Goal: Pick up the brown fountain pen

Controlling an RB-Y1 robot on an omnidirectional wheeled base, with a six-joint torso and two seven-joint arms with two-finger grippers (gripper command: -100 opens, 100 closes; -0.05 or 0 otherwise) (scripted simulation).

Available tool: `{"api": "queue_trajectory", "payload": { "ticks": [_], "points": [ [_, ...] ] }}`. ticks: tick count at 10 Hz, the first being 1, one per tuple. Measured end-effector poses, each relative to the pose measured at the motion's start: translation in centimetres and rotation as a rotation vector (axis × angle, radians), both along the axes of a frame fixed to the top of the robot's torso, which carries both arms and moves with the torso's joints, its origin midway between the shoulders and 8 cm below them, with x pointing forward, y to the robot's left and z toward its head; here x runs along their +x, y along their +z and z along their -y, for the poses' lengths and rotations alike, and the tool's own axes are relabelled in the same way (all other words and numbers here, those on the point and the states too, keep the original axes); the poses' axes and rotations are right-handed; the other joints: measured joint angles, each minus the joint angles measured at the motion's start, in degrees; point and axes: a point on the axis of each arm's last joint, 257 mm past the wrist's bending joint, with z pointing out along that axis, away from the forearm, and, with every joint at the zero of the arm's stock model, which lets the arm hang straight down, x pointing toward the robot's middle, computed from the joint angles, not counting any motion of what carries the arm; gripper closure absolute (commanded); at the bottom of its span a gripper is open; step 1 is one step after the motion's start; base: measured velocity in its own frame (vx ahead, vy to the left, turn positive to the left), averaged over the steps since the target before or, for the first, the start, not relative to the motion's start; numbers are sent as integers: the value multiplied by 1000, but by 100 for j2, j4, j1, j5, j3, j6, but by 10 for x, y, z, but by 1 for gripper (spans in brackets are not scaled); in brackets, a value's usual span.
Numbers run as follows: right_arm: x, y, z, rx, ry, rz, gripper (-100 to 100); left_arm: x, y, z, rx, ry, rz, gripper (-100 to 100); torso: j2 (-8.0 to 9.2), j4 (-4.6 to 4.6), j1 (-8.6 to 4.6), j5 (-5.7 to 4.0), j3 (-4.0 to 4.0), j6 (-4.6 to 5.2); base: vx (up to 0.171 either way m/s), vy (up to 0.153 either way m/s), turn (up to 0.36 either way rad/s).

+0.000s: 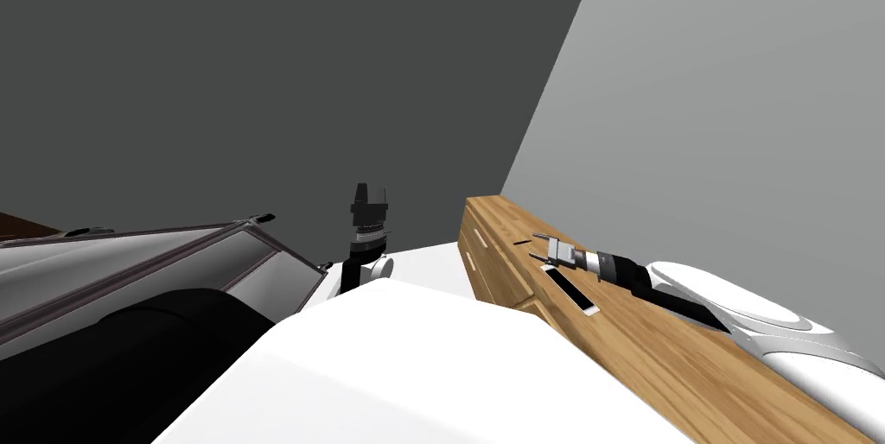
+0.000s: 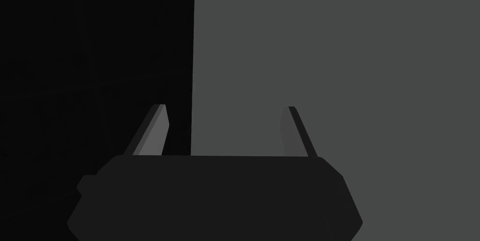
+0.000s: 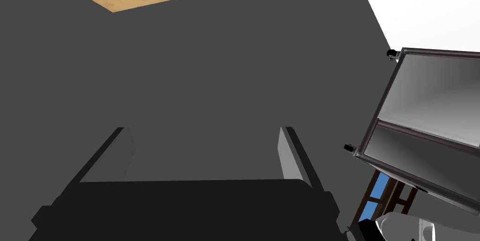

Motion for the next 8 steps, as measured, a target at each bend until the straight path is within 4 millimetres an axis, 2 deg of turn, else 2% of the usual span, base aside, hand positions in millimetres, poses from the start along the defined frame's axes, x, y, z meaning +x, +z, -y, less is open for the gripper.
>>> {"api": "queue_trajectory", "payload": {
  "ticks": [1, 5, 6, 8],
  "points": [
    [-10, -13, 17, -70, 8, -31, -100, 0, 0, 0, 0, 0, 0, 0, -8, -2, 4, 1, -5, 0, 66, 30, 69],
    [-39, -38, 71, -277, 43, -121, -100, 0, 0, 0, 0, 0, 0, 0, -3, -1, 5, 1, -2, 1, 78, 43, 155],
    [-56, -46, 85, -343, 62, -160, -100, 0, 0, 0, 0, 0, 0, 0, -12, -3, 10, 3, -7, 0, 79, 34, 56],
    [-62, -53, 101, -395, 71, -185, -100, 0, 0, 0, 0, 0, 0, 0, 11, 2, -5, -2, 5, 6, 37, 18, 43]
  ]
}}
